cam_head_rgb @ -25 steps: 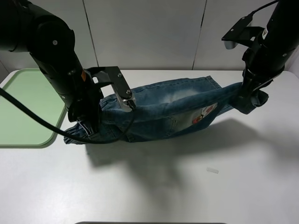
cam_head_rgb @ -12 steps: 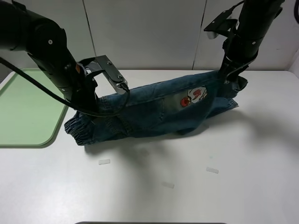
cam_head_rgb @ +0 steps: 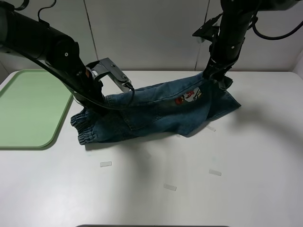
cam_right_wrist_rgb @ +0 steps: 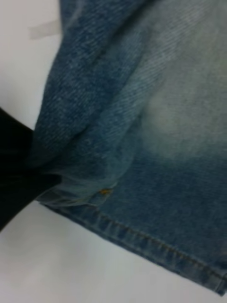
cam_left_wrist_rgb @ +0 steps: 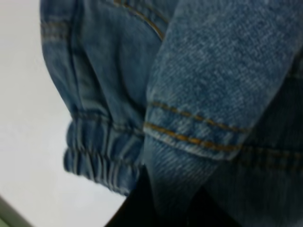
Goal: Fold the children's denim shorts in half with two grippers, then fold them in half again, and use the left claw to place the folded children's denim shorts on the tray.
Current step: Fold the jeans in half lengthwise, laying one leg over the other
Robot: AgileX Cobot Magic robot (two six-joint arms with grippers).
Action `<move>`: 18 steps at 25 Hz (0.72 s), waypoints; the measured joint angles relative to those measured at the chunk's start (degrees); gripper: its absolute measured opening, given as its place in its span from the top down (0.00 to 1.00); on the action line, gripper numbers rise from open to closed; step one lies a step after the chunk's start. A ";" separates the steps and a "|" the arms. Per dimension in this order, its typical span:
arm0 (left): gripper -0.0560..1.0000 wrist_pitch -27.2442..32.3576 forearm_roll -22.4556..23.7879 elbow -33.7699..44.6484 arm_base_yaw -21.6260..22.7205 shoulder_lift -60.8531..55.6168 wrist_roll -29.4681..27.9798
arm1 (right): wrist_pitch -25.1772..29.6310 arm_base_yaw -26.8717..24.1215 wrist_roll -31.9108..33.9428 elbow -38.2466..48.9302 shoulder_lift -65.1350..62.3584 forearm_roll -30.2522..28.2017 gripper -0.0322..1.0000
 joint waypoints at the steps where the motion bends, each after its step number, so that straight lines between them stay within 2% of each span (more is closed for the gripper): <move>1: 0.91 -0.90 0.08 0.00 0.00 0.22 -0.49 | 0.00 0.00 0.00 0.00 0.37 0.00 0.98; 7: 0.91 -5.04 0.25 -0.09 0.00 0.36 -1.54 | 0.00 0.00 0.05 0.00 0.87 0.00 0.98; 14: 0.91 -3.39 0.25 -0.09 0.00 0.36 -1.70 | -1.88 -0.15 0.32 0.00 0.87 -2.01 0.98; 18: 0.90 -3.00 0.25 -0.09 0.00 0.36 -1.70 | -4.14 -0.15 2.89 0.00 0.92 -4.63 0.98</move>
